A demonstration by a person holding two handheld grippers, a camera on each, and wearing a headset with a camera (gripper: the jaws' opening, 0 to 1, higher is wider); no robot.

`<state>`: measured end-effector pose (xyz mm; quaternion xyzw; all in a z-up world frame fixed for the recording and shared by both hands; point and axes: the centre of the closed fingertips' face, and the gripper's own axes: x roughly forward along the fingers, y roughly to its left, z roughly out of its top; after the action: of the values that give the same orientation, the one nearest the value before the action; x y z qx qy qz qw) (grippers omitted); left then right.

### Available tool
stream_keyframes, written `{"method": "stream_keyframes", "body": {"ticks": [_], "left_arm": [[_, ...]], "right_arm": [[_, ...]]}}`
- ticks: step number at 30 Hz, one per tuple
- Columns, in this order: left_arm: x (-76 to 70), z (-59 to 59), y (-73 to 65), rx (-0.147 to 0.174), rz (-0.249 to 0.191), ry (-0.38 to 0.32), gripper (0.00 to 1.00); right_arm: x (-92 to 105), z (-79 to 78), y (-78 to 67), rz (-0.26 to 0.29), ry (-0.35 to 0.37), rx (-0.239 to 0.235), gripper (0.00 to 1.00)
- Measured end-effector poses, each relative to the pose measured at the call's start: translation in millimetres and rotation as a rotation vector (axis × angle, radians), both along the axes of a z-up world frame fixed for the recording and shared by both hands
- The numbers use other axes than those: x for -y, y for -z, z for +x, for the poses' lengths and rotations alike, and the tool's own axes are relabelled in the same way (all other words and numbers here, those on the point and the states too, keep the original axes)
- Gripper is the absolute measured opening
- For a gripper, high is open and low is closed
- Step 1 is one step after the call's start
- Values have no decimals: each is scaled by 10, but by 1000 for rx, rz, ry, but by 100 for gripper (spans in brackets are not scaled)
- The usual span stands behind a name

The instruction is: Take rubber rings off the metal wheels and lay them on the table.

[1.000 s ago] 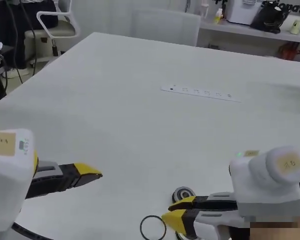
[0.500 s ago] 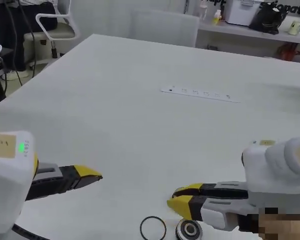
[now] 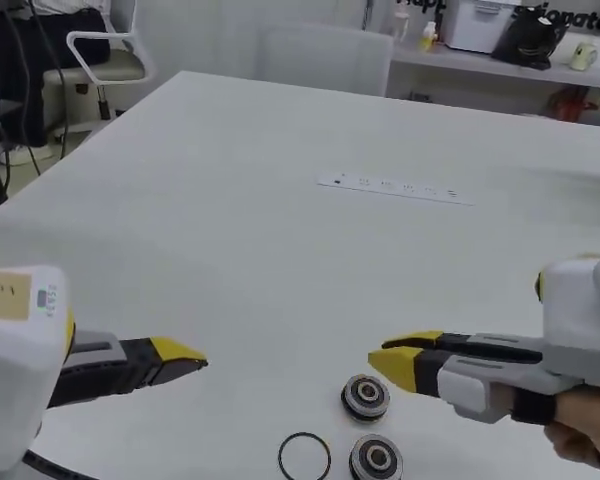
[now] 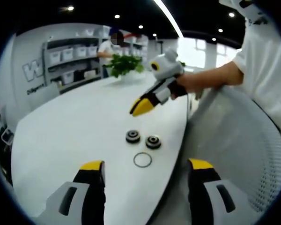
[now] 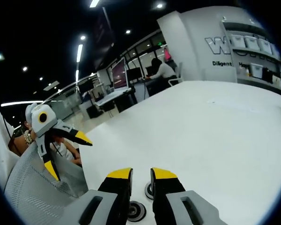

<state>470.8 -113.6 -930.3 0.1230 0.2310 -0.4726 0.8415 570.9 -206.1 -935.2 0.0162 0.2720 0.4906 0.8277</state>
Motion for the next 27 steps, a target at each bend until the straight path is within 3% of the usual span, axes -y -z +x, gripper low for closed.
{"method": "stream_keyframes", "body": {"ticks": [10, 15, 18, 27], "left_arm": [[5, 6, -23, 11, -5, 3, 71], [50, -4, -110, 20, -38, 24, 71], [66, -7, -124, 28, -19, 40, 70], [226, 89, -445, 97, -40, 82, 73]], "right_arm": [[141, 75, -173, 60, 64, 9, 14], [163, 56, -184, 60, 63, 11, 14], [173, 47, -186, 55, 56, 15, 14], [276, 21, -177, 48, 40, 15, 14]]}}
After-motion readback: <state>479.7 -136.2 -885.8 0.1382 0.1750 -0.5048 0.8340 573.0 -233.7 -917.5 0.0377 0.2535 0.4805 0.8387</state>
